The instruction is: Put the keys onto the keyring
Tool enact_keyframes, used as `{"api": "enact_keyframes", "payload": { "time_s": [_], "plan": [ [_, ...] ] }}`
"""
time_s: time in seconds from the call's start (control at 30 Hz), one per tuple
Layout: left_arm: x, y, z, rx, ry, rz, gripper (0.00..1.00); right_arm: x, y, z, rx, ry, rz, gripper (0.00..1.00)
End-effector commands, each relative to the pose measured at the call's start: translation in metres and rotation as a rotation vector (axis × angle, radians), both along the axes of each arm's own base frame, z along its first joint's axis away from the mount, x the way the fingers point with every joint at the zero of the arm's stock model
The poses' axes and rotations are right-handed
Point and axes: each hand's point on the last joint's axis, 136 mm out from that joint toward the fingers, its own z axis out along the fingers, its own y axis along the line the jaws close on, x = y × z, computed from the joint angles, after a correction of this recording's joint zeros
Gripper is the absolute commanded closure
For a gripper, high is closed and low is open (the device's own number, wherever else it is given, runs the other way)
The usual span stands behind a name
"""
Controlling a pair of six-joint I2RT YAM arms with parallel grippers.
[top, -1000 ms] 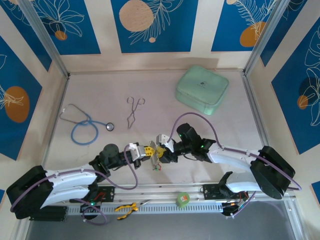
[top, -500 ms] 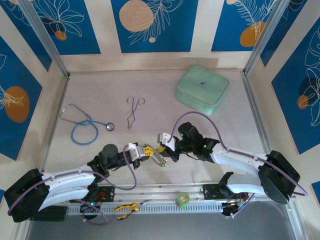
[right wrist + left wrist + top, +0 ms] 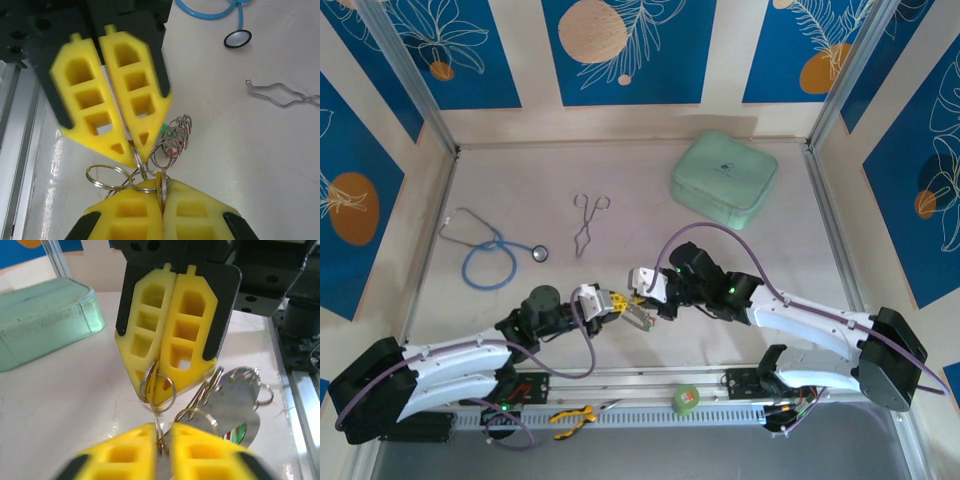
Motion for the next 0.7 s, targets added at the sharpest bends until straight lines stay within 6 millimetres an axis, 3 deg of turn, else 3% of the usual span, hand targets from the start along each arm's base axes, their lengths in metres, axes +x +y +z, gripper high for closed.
{"api": "enact_keyframes", "payload": {
  "time_s": [0.0, 0.17, 0.23, 0.3, 0.43, 0.57, 0.67],
  "plan": [
    [0.001, -0.002, 0.005, -0.007, 0.012, -0.001, 0.61, 0.012, 0.003, 0.025, 0.019, -0.084, -0.029, 1.00],
    [0.015, 0.014, 0.021, -0.068, -0.027, 0.129, 0.31, 0.017, 0.004, 0.028, 0.011, -0.089, -0.054, 1.00],
    [0.028, 0.030, 0.028, -0.085, -0.038, 0.249, 0.25, 0.020, 0.007, 0.030, 0.020, -0.085, -0.064, 1.00],
    [0.041, 0.052, 0.040, -0.122, -0.025, 0.393, 0.11, 0.022, 0.015, 0.033, 0.041, -0.076, -0.066, 1.00],
    [0.052, 0.096, 0.069, -0.210, 0.009, 0.612, 0.04, 0.026, 0.041, 0.045, 0.097, -0.077, -0.041, 1.00],
    [0.058, 0.163, 0.095, -0.332, 0.036, 0.909, 0.00, 0.041, 0.074, 0.056, 0.153, -0.094, -0.030, 1.00],
    [0.056, 0.184, 0.106, -0.363, 0.027, 0.990, 0.00, 0.056, 0.098, 0.056, 0.202, -0.060, -0.062, 1.00]
  ]
}}
